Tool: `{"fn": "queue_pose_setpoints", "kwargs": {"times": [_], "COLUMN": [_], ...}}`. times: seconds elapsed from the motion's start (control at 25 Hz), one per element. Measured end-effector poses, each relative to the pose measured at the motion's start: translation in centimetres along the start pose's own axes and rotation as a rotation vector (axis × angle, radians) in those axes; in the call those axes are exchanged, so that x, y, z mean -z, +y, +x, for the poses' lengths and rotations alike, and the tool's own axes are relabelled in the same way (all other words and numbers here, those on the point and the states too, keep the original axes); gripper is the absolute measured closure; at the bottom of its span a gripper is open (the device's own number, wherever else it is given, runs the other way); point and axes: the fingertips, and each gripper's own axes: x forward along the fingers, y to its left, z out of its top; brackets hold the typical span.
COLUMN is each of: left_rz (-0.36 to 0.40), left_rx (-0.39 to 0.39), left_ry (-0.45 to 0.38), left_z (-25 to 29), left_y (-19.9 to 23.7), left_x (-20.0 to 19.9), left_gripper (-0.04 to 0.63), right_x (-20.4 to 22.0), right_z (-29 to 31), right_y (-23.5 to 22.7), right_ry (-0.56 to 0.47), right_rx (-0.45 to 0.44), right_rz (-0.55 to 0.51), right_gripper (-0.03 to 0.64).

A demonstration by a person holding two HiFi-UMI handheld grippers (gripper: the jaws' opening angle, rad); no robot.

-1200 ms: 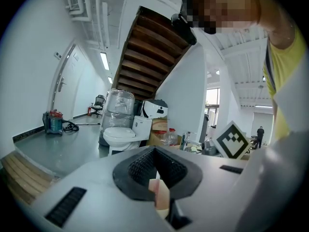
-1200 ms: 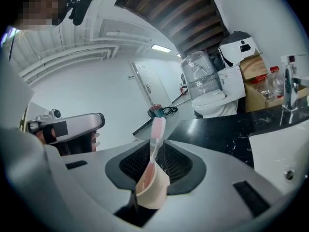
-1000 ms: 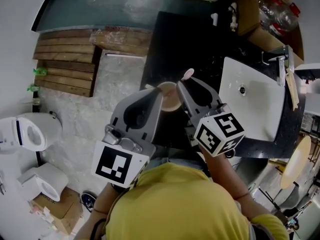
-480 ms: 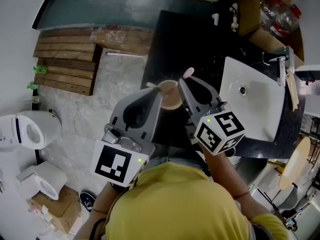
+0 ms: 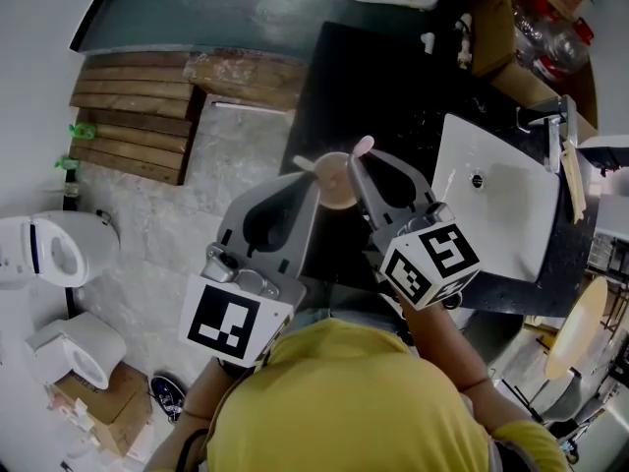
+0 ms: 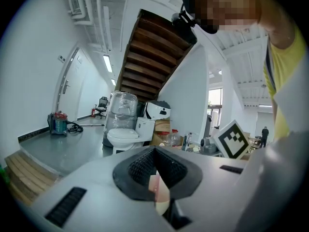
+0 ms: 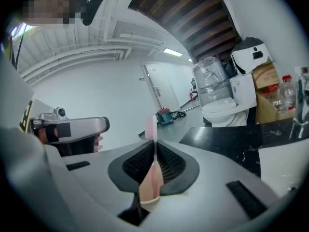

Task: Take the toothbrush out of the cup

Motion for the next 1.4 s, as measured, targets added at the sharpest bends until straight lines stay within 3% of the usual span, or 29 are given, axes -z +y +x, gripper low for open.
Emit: {"fn": "queue_pose_setpoints", "kwargs": {"times": [1.4], "left_rz": [0.094], "left_rx": [-0.051], "left_ry": [-0.172], "left_z": [-6.5], "left_y": [-6.7], "left_x": [-3.9], "left_gripper": [0.586], "right_x": [-6.5], "right_z": [-9.5], "right_y": [7.1], "right_ry": [-0.192], "right_rx": [-0.072], "right_rz": [-0.265], "right_gripper": [0.581]}}
